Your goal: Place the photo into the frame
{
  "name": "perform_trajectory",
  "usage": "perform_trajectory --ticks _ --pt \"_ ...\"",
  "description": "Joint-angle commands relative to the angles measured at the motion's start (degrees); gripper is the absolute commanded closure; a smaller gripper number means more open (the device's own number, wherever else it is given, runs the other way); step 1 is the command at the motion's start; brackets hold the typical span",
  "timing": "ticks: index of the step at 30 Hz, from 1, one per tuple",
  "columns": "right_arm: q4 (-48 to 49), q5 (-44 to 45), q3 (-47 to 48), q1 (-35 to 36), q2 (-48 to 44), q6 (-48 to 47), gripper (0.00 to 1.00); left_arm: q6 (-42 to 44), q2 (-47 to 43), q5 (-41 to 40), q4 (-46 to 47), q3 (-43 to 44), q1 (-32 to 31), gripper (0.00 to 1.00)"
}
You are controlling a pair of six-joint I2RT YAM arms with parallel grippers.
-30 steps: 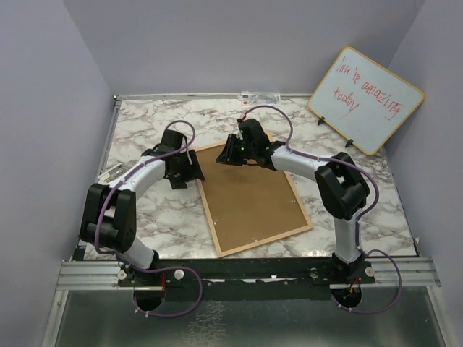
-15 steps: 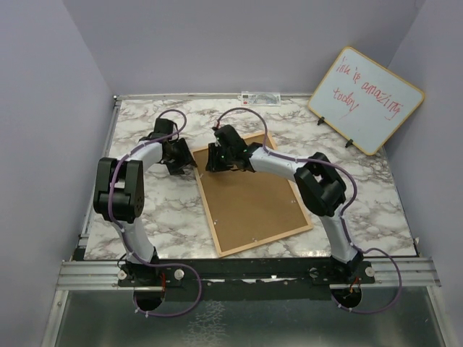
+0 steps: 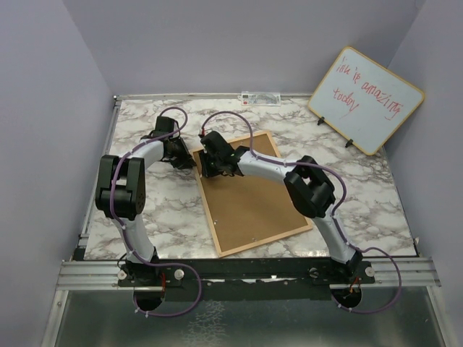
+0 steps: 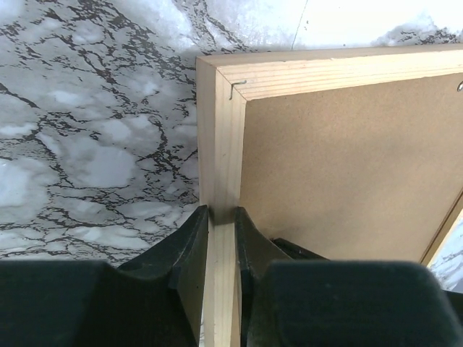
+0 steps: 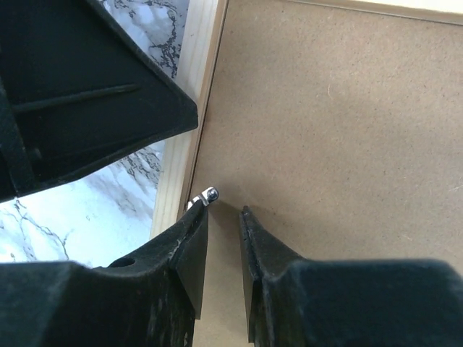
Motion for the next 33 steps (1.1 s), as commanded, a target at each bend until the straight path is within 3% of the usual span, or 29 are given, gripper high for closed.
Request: perform_trajectory --ticks 1,33 --pt "-3.83 3.68 2.29 0.53 3.51 -1.49 0.72 0.49 2.11 -1.98 -1.03 -1.35 0.06 0.80" --pt "-6.27 -0.86 -1.66 2.01 3.14 -10.32 0.67 0.95 4.33 -3.81 -1.89 -0.95 0.12 0.81"
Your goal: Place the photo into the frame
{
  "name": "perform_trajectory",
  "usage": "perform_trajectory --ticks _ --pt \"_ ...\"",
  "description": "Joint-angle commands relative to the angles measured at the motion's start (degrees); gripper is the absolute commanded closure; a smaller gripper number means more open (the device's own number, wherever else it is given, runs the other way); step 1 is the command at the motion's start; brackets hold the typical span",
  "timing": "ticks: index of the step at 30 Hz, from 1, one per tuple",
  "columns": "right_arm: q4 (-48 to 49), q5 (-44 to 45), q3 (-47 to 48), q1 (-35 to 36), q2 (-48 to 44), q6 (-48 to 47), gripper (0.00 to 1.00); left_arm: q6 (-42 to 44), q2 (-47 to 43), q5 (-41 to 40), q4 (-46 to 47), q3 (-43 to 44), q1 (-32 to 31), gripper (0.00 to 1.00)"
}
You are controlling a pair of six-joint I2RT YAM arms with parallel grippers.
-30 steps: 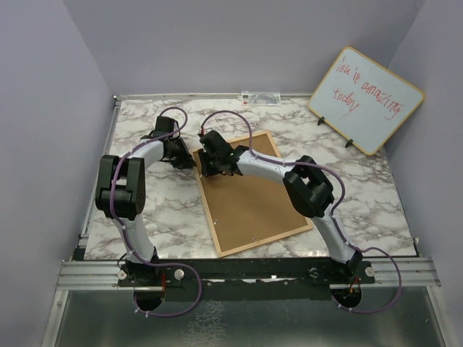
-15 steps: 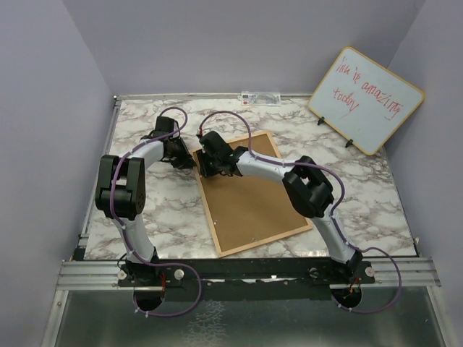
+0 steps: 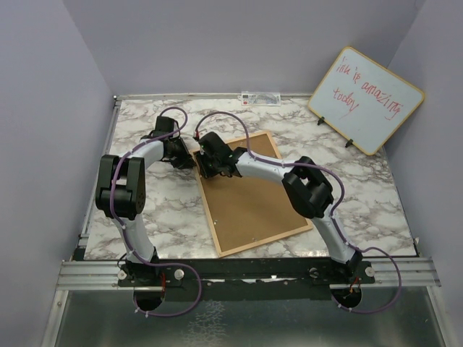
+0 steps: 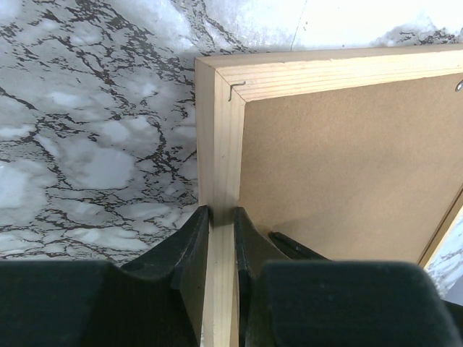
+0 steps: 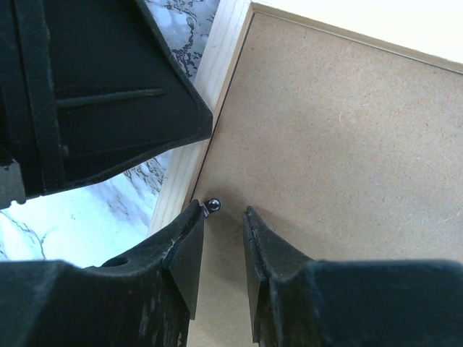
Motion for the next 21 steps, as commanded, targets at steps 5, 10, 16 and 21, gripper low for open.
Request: perform_trajectory --ticks 5,10,16,21 --pt "-7.84 -0.90 -3.21 1.09 2.53 -4.08 0.68 1.09 4.19 -4.37 -2.37 -0.81 0.09 0.82" --pt "-9.30 1.18 -3.06 1.71 3.44 -5.70 0.69 1.09 4.61 -4.52 -2.50 -0.70 0.11 0.82" --pt "-10.39 3.92 -3.77 2.24 4.47 -6.97 0.72 1.17 4.96 -4.81 -2.63 -0.50 0.08 0.82" --pt "-11.33 6.03 -3.73 2.51 5.82 -7.11 0.75 1.17 4.87 -4.98 -2.78 -0.55 0.13 0.82"
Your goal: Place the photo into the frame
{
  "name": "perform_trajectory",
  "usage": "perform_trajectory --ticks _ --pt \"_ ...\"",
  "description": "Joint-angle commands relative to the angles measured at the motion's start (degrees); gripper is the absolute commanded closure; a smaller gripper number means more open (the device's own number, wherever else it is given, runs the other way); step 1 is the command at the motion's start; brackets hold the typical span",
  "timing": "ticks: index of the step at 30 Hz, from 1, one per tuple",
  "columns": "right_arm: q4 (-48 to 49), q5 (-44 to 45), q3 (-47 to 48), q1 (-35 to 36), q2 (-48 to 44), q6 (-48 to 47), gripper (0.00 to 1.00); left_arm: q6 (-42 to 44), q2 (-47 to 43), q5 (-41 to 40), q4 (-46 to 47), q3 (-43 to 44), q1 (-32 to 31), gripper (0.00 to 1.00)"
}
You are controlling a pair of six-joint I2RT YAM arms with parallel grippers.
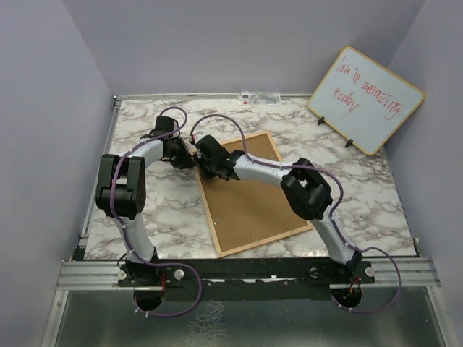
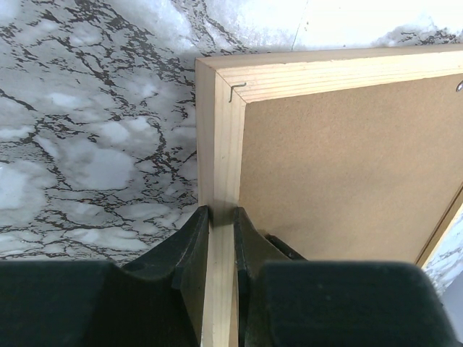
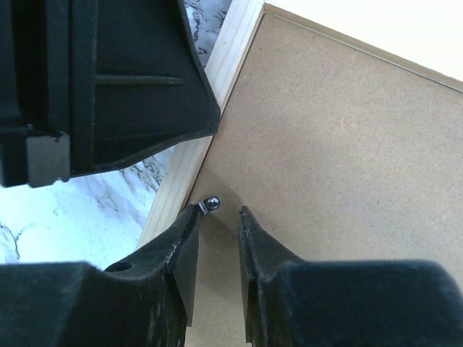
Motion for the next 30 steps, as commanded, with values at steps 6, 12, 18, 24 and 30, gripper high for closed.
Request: perform_trajectory --ticks 6,12,18,24,30 --pt "-11.84 3.94 -2.76 1.23 7.74 -1.49 0.76 1.26 4.30 -5.37 -2.09 -1.36 0.09 0.82" --pt "-13.66 6.98 -0.43 2.15 11.26 -0.79 0.76 1.01 4.60 -4.97 -2.09 -2.17 0.09 0.85" --pt "-14.21 12.81 -1.05 2.47 13.40 1.79 0.81 0.32 6.09 -4.07 -2.02 -3.84 0.04 0.97" --pt "-9.40 15.01 -3.28 2.48 13.74 2.60 0.84 0.04 7.66 -3.41 -2.00 -5.70 0.04 1.00" --pt "-5.37 11.83 -5.45 2.48 9.39 4.97 0.82 0.42 8.14 -3.97 -2.08 -5.43 0.05 1.00"
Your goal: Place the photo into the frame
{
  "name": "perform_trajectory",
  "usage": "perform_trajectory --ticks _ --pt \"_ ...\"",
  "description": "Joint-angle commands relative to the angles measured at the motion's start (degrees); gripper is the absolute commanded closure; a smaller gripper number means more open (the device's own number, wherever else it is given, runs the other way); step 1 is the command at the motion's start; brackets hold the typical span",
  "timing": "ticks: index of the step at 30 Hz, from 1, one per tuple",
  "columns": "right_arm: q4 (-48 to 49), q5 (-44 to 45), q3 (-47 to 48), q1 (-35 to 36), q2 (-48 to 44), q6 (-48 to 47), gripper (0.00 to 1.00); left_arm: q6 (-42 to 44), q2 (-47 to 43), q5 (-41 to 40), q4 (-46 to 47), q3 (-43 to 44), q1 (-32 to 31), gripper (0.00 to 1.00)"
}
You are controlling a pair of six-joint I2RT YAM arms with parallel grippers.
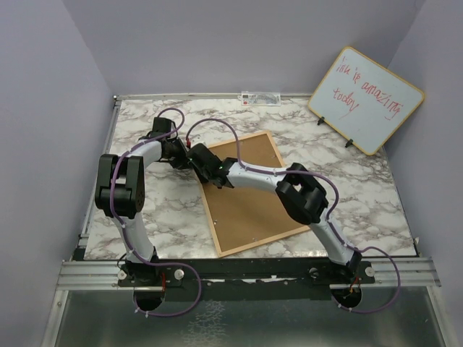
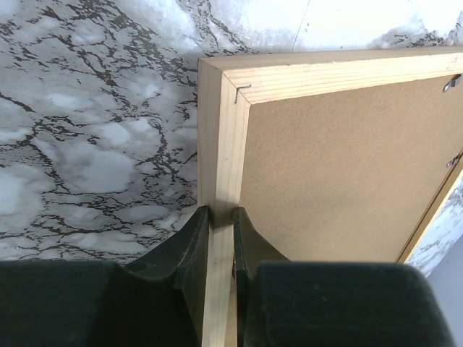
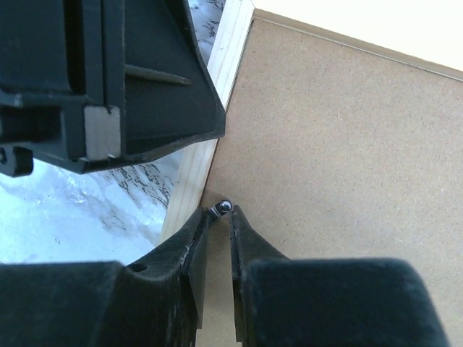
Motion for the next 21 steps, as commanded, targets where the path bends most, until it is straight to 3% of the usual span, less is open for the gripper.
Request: perform_trajectory --ticks 1,8,15,21 --pt "-5.11 -1.91 -8.04 -1.17 5.34 2.61 0.82 1.82 7.52 -7.21 -4.11 -3.76 -0.89 1.00" --pt "-1.37 -9.29 -13.35 -1.63 -2.27 6.06 0.80 3.13 8.22 -9.01 -5.53 -1.90 -0.91 1.00" --pt "-2.31 -7.82 -12.01 -1.72 -0.22 4.21 0.90 3.54 8.26 -9.35 -5.81 -1.79 -0.81 1.00" --pt "-3.92 -7.22 -9.18 -1.64 3.03 1.05 0.91 3.39 8.27 -9.09 -5.81 -1.96 -0.83 1.00"
